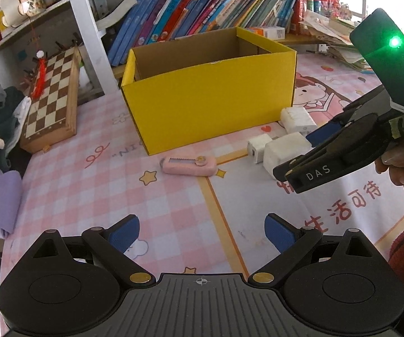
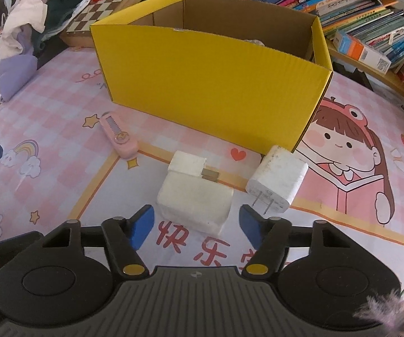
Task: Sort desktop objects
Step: 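Close right gripper on the white cube while left gripper lowers to the pink knife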
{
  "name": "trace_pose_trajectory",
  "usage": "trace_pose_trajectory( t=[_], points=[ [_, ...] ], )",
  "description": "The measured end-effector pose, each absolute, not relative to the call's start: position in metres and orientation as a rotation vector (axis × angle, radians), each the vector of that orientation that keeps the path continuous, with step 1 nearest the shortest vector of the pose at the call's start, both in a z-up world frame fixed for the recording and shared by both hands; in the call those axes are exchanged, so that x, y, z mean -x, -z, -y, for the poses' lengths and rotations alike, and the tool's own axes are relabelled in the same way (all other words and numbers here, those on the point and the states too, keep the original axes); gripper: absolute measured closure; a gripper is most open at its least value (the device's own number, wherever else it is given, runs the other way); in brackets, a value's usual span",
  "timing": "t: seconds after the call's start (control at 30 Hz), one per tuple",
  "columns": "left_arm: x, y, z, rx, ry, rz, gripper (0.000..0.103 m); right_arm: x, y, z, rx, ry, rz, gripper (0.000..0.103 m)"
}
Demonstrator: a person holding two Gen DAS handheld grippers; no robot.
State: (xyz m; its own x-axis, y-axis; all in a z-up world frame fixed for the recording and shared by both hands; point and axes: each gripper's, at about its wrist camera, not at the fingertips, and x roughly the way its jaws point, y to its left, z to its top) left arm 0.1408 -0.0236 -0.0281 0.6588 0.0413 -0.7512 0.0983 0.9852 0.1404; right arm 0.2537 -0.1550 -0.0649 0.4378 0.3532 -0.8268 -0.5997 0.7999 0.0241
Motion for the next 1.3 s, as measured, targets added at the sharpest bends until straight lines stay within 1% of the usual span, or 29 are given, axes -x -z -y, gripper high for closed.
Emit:
trace_pose_trajectory(
  t=[0.07, 0.23, 0.43, 0.9, 0.93, 0.97, 1.0, 1.13, 1.3],
  points=[
    [-0.143, 0.029, 0.024, -0.173, 0.032, -0.855, 0.005, -0.256, 0.066, 0.156, 0.28, -0.613, -0.951, 0.049],
    [-0.148, 0.031, 0.026, -0.164, 0.028, -0.858, 0.005, -0.257, 0.063, 0.159, 0.279, -0.647, -0.943, 0.059],
    [-0.158, 0.033, 0.023, -0.144, 0.006, -0.852, 0.005, -0.251, 0.054, 0.171, 0.287, -0.679, -0.932, 0.065],
    [-0.196, 0.045, 0.02, -0.101, -0.052, -0.812, 0.007, -0.239, 0.048, 0.188, 0.341, -0.735, -0.938, 0.065],
    [-0.2, 0.047, 0.02, -0.104, -0.057, -0.812, 0.009, -0.239, 0.048, 0.189, 0.342, -0.737, -0.938, 0.065],
    [-0.204, 0.048, 0.02, -0.102, -0.059, -0.813, 0.013, -0.24, 0.048, 0.19, 0.344, -0.739, -0.937, 0.065],
    [-0.208, 0.05, 0.02, -0.097, -0.062, -0.814, 0.014, -0.24, 0.048, 0.191, 0.345, -0.741, -0.937, 0.065],
    [-0.222, 0.055, 0.02, -0.076, -0.072, -0.818, 0.017, -0.242, 0.049, 0.191, 0.351, -0.75, -0.939, 0.065],
    [-0.238, 0.063, 0.019, -0.064, -0.088, -0.829, 0.017, -0.246, 0.05, 0.192, 0.351, -0.754, -0.939, 0.065]
  ],
)
